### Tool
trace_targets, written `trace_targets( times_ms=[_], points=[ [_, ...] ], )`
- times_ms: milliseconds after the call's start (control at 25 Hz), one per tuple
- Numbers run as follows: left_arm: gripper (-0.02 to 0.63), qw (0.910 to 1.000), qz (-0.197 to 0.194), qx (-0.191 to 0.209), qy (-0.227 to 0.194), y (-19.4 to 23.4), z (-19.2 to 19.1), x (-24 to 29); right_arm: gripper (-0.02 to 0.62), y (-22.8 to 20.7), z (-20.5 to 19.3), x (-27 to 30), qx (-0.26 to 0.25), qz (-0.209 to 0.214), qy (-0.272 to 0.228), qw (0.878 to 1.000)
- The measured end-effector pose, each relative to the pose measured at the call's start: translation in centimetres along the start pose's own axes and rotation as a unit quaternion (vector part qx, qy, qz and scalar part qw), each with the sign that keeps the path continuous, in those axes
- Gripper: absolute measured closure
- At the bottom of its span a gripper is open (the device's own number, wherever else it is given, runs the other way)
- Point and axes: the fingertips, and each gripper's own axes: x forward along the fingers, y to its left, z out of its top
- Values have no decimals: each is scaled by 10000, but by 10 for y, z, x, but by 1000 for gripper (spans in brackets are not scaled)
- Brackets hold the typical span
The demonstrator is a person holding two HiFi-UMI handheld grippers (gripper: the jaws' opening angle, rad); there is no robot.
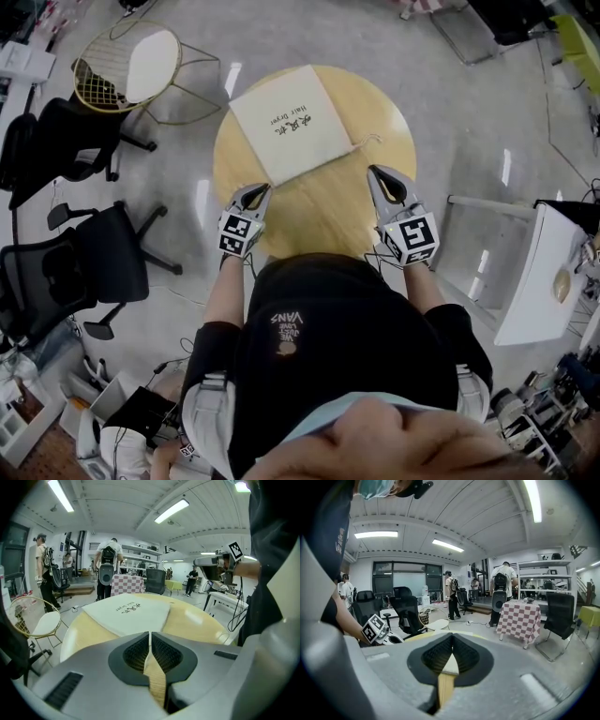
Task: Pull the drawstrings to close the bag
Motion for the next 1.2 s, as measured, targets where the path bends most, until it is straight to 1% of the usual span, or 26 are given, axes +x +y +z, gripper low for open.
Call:
trace_targets(
  times_ms=[200,440,520,560,680,800,1040,1200],
  points=[
    [595,9999,15,-32,165,3,-8,6,597,-1,-3,1,23,1,63,10000],
    [593,9991,-38,143,402,4,-16,15,597,-1,-6,4,67,14,73,9999],
    [558,9988,-31,151,468,5,-19,18,597,0,-8,5,87,25,86,9999],
    [557,9986,-44,157,500,5,-20,18,597,0,-9,5,94,27,94,9999],
    [551,9977,-157,228,623,2,-22,22,597,-2,-8,3,97,16,94,9999],
    [526,9964,-263,274,752,0,-26,24,597,-5,-9,0,98,-22,96,9999],
    [528,9936,-416,280,1011,0,-33,29,597,-8,-11,1,107,-59,131,9998],
    [528,9924,-436,268,1120,2,-35,31,597,-7,-9,2,104,-56,127,9999]
  ],
)
